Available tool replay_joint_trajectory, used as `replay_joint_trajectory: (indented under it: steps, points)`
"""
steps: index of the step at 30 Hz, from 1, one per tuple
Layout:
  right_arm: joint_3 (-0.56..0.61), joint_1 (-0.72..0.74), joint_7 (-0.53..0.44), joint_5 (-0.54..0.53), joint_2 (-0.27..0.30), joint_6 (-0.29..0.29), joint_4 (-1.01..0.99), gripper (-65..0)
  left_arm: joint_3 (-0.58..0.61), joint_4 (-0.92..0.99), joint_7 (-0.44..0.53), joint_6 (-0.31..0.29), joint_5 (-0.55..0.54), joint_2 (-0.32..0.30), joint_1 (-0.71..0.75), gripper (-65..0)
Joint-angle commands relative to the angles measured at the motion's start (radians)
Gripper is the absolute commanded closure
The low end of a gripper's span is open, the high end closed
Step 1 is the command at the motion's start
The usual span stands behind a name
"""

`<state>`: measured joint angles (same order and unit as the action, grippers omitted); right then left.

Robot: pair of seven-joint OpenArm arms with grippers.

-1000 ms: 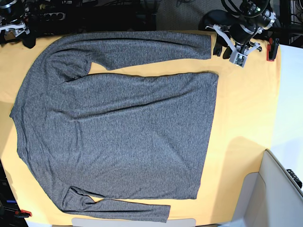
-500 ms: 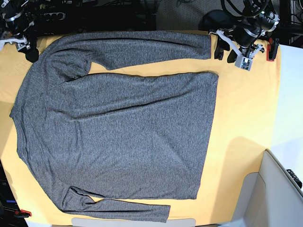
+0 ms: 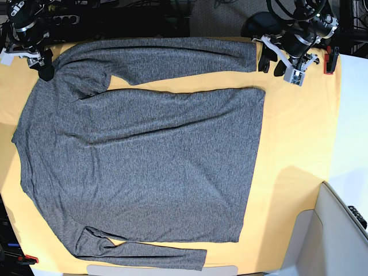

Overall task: Fold the T-shirt properly
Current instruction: 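Move both grippers down to the shirt's shoulder corners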

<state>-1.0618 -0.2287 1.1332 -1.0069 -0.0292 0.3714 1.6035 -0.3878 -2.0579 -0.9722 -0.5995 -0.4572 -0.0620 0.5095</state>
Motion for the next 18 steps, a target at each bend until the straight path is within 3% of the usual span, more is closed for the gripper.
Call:
replay_joint_trajectory:
  steps: [1,18]
  points:
    - [0.001,-0.008,0.049,0.059,-0.005,-0.018,-0.015,-37.3,-0.001,-0.016,0.011,-0.001,-0.012,-0.006,0.004,-26.1]
    - [0.142,-0.064,0.049,0.059,-0.041,-0.019,-0.016,-37.3,-0.009,-0.016,0.009,-0.001,-0.012,-0.006,0.004,-26.1]
